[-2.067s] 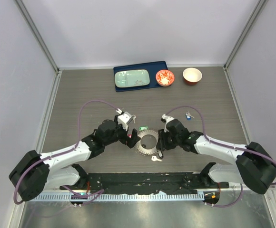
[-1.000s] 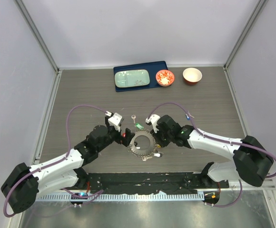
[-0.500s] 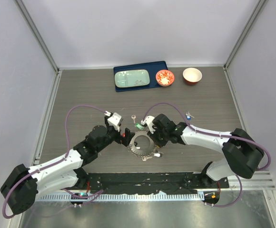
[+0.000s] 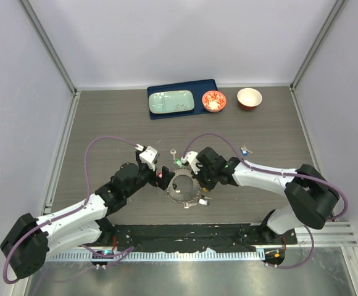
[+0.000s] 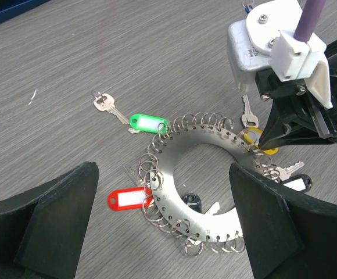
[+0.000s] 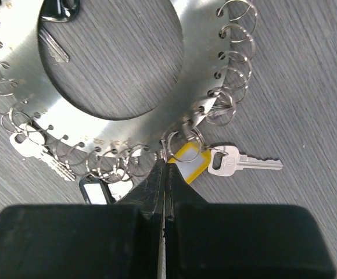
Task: Put the keys on the keyring
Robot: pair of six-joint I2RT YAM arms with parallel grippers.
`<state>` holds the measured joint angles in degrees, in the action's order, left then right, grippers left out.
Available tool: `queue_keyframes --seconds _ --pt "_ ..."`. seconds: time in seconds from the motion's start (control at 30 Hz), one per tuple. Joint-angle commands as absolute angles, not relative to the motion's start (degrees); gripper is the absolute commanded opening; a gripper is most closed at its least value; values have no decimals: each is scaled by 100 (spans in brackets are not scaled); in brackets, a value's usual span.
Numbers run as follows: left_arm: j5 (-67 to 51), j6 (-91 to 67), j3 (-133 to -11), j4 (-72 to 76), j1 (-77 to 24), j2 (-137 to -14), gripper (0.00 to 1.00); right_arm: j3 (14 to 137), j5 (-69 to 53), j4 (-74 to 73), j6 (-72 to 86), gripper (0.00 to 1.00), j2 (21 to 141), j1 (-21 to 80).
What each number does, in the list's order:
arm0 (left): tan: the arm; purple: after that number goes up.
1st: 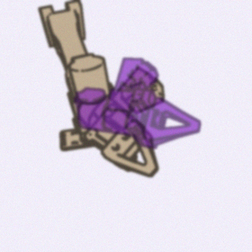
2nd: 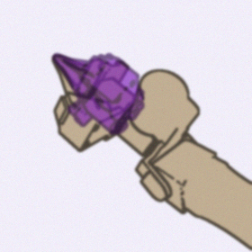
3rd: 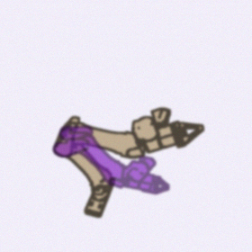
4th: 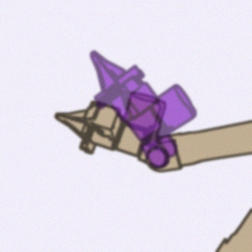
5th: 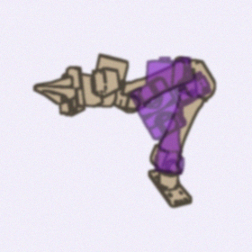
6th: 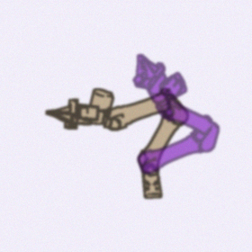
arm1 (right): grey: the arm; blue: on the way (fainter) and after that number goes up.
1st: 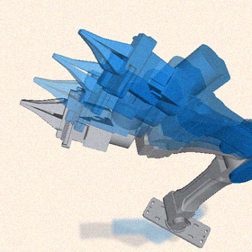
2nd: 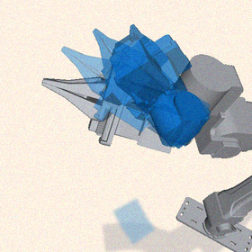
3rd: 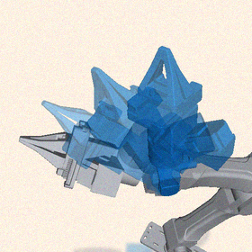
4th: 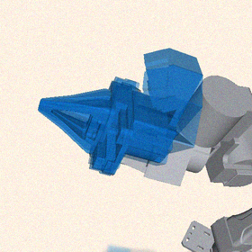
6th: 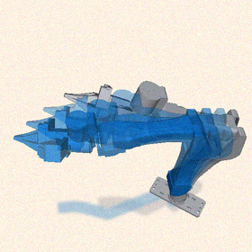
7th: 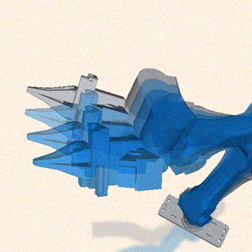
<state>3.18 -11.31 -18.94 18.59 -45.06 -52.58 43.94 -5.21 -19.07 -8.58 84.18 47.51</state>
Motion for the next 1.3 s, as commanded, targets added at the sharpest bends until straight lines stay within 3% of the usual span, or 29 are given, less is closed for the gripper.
queue_keyframes --seconds 0.0,0.2,0.6,0.93,1.17,1.27 --pt "255 -1028 -1898 2083 -4535 -5177 100 4465 -650 -1828 -940 1 8139 4746" --pt "18 -862 -1758 2267 -4526 -4993 100 4131 -756 -1354 -1107 1 7279 4842" --pt "-1571 -26 -1231 3075 -4526 -4131 97 3314 -878 -159 -1591 1 5223 5308" --pt "-3294 518 -1748 3261 -4544 -4850 79 3226 -1468 97 -1802 1 4694 5528" --pt "-3769 624 -2188 3322 -4535 -5422 71 3261 -1714 35 -1872 1 4667 5590" --pt "-4024 580 -2355 3331 -4544 -5581 61 3270 -1740 35 -1881 1 4658 5599"
